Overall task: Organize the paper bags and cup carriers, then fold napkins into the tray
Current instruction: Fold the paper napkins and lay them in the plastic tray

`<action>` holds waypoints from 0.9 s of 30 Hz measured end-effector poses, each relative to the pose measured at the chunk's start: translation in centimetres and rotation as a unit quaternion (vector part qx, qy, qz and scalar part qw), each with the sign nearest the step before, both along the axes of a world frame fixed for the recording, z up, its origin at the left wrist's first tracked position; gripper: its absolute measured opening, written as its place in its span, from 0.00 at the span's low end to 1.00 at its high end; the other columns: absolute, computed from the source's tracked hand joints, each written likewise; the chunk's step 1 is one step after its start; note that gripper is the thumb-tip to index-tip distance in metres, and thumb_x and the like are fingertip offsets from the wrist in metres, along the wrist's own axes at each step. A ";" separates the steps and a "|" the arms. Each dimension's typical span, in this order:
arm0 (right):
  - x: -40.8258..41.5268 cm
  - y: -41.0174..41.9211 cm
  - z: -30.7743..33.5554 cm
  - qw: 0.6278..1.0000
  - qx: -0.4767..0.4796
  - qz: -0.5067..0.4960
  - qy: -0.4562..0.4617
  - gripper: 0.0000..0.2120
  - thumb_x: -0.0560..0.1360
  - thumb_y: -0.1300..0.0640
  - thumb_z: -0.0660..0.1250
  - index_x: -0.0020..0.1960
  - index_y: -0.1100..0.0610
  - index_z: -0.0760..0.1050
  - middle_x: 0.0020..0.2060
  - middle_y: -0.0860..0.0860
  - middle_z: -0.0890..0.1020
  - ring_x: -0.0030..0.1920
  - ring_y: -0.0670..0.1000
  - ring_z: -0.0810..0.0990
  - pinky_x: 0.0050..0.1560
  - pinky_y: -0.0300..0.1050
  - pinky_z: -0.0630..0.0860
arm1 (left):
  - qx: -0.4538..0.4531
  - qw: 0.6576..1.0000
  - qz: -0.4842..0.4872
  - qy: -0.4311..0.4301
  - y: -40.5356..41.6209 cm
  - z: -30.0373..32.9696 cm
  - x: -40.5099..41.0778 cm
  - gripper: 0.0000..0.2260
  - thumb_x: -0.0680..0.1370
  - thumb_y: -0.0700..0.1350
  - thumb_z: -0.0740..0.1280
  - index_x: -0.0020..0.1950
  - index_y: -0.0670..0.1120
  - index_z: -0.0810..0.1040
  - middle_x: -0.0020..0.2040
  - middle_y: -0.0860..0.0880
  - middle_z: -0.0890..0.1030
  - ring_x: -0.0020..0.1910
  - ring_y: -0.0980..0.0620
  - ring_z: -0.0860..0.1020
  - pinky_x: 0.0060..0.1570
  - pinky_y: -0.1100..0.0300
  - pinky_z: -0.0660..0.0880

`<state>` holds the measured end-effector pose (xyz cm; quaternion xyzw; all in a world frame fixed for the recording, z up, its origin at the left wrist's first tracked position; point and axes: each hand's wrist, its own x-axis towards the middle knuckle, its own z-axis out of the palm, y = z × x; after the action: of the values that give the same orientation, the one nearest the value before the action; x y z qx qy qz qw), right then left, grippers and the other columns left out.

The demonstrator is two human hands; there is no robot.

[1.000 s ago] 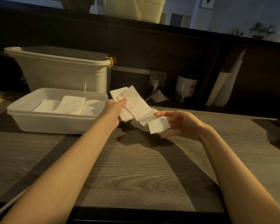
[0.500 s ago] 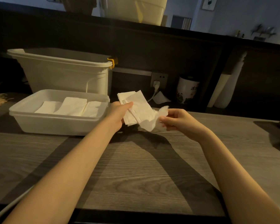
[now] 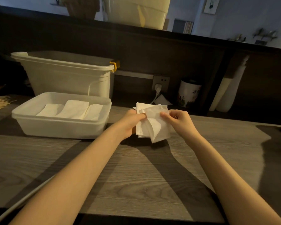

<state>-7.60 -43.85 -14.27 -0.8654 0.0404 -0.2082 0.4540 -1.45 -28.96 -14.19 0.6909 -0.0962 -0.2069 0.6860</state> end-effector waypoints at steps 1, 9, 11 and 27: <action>0.0 0.0 -0.1 1.000 0.007 -0.004 0.000 0.09 0.76 0.48 0.65 0.43 0.52 0.78 0.41 0.50 0.81 0.45 0.51 0.80 0.47 0.45 0.77 | -0.003 1.000 -0.008 -0.001 0.0 0.0 -0.1 0.14 0.79 0.42 0.63 0.64 0.43 0.70 0.49 0.48 0.78 0.45 0.51 0.77 0.39 0.58 0.76; 0.5 0.1 -0.6 0.999 -0.018 -0.045 0.015 0.08 0.76 0.46 0.64 0.43 0.50 0.76 0.39 0.46 0.79 0.41 0.46 0.79 0.42 0.40 0.77 | -0.030 0.998 -0.057 0.026 -0.2 0.6 -0.7 0.10 0.78 0.54 0.61 0.50 0.49 0.74 0.43 0.49 0.80 0.41 0.53 0.80 0.37 0.60 0.77; 0.4 0.1 -0.6 0.998 -0.028 -0.049 0.008 0.09 0.76 0.47 0.64 0.44 0.52 0.76 0.39 0.47 0.79 0.41 0.46 0.78 0.41 0.40 0.76 | -0.014 0.998 -0.068 -0.003 -0.2 0.4 -0.9 0.12 0.76 0.51 0.66 0.56 0.47 0.74 0.46 0.49 0.81 0.44 0.53 0.80 0.40 0.60 0.78; 0.4 -0.2 -0.4 0.993 0.063 -0.053 0.082 0.20 0.79 0.44 0.56 0.66 0.55 0.67 0.52 0.51 0.75 0.45 0.47 0.76 0.37 0.38 0.74 | -0.025 0.999 0.025 -0.019 -0.2 0.2 -0.2 0.16 0.79 0.41 0.63 0.66 0.44 0.68 0.53 0.48 0.77 0.44 0.55 0.76 0.39 0.61 0.75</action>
<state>-7.16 -44.08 -14.68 -0.8458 0.1367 -0.1574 0.4911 -1.68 -29.16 -13.97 0.6795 -0.0971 -0.1747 0.7060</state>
